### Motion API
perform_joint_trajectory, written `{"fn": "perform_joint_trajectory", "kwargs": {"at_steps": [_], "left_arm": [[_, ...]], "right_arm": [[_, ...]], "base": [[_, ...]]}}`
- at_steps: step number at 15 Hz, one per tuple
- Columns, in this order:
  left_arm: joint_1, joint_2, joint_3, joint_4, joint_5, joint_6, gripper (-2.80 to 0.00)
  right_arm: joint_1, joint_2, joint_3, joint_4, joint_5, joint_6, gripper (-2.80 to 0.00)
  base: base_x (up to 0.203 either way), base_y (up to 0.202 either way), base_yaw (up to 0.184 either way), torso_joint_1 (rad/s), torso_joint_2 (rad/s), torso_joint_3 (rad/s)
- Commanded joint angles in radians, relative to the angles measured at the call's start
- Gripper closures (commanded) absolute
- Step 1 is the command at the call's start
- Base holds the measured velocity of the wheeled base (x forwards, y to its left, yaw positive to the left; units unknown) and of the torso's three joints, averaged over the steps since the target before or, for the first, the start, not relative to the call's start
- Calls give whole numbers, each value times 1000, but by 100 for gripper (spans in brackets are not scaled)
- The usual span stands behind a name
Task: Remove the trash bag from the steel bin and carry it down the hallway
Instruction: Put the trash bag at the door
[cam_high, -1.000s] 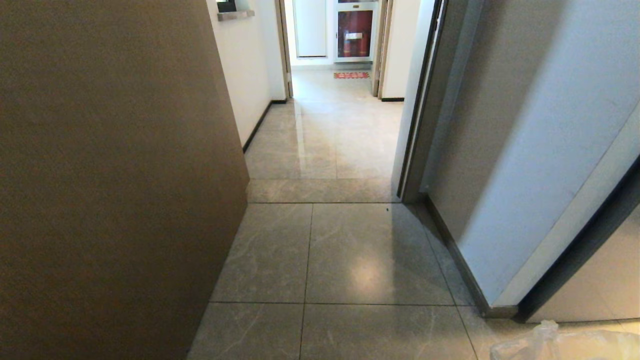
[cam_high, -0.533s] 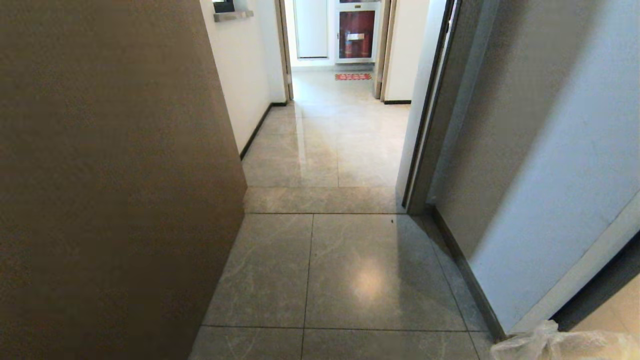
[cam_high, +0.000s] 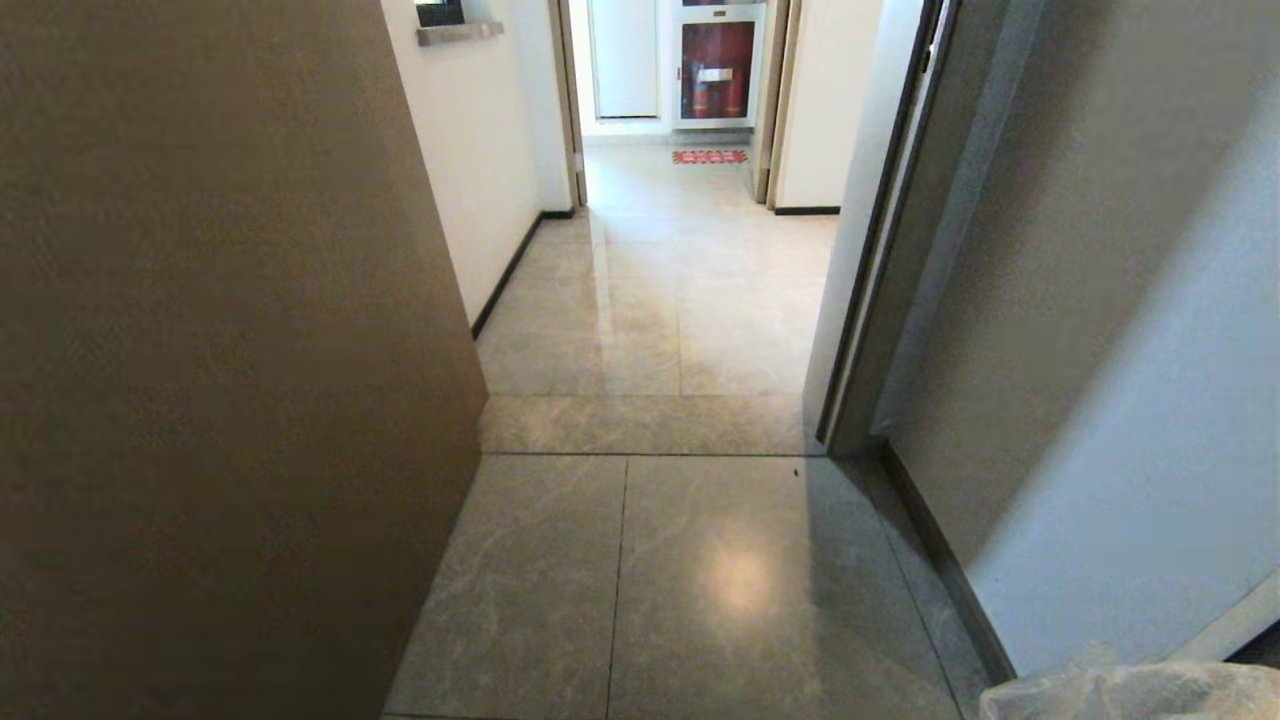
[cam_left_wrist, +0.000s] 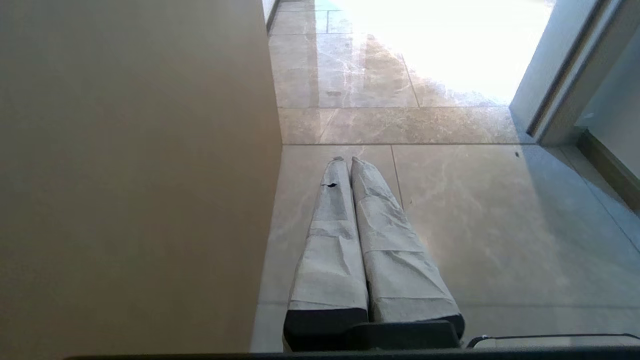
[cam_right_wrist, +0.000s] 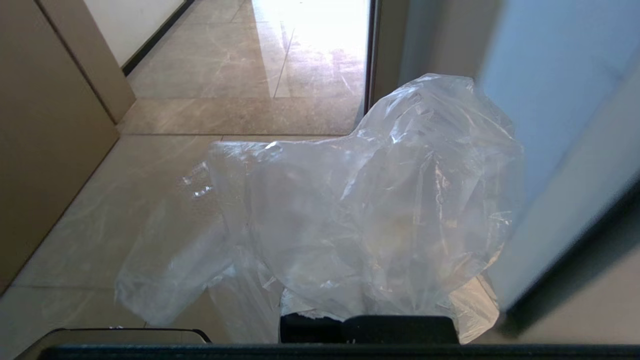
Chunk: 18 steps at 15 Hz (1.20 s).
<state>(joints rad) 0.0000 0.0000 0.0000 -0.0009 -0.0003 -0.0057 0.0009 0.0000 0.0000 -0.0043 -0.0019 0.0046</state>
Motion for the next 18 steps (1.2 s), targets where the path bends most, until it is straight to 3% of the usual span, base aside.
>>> {"fn": "perform_joint_trajectory", "kwargs": {"at_steps": [1,18], "left_arm": [[0,-1,0,-1,0,0,0],[0,-2,0,-1,0,0,0]], "right_arm": [[-1,2,0,0,0,0,0],[-1,2,0,0,0,0,0]], "base": [[192,0,2,5,10,0],[192,0,0,2,3,3]]}}
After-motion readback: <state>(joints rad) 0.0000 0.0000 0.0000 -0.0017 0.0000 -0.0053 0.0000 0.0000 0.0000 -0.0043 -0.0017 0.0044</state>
